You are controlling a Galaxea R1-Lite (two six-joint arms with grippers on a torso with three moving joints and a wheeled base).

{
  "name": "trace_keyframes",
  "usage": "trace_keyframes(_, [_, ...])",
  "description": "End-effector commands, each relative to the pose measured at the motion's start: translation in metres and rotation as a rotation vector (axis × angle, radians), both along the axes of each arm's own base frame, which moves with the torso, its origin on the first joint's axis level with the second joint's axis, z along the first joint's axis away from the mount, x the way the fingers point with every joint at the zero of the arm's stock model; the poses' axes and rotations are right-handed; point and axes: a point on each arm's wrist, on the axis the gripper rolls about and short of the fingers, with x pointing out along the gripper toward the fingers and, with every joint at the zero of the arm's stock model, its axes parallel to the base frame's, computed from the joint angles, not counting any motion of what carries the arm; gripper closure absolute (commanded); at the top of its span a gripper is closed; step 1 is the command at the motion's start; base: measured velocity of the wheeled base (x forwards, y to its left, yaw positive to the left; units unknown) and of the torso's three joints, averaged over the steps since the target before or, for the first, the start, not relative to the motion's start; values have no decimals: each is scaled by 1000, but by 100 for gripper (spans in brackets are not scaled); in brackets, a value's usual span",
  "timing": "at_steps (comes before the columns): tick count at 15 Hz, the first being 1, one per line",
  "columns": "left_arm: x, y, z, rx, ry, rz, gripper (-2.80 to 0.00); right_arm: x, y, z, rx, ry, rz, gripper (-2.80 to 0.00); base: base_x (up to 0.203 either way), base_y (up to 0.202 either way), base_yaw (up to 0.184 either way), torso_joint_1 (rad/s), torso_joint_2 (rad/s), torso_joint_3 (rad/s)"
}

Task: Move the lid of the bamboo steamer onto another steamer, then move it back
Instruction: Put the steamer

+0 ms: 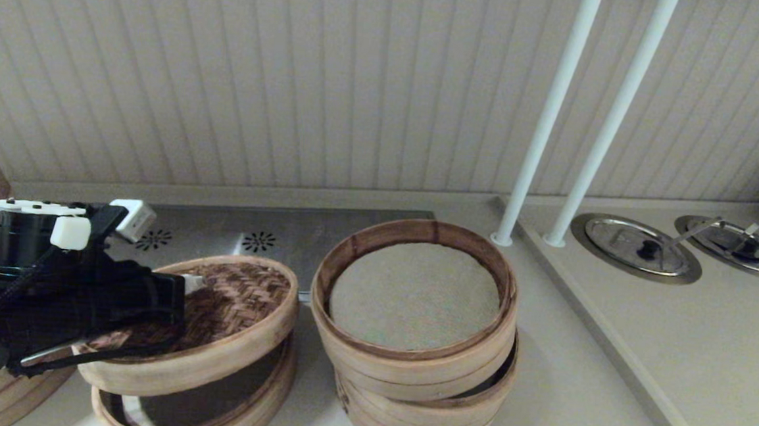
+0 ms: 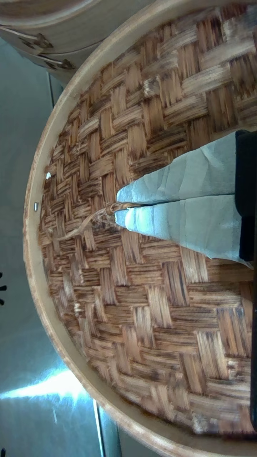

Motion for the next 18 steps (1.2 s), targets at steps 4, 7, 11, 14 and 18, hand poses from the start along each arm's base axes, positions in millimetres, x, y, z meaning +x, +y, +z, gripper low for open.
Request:
trace_keyframes(4, [4, -1, -11, -4, -8, 2, 0, 0, 0, -1, 0, 6, 0, 0, 0, 0, 0, 0, 0, 0])
trace_keyframes(7, [-8, 1, -16, -2, -5, -1, 0, 0, 0, -1, 0, 6, 0, 0, 0, 0, 0, 0, 0, 0])
trace_keyframes(11, [-20, 3, -28, 1, 42, -13, 0, 0, 0, -1, 0, 6, 0, 0, 0, 0, 0, 0, 0, 0])
trace_keyframes(14, [-27, 5, -34, -2, 34, -14, 0, 0, 0, -1, 0, 6, 0, 0, 0, 0, 0, 0, 0, 0])
trace_keyframes(18, [-32, 6, -40, -4, 56, -20, 0, 0, 0, -1, 0, 6, 0, 0, 0, 0, 0, 0, 0, 0])
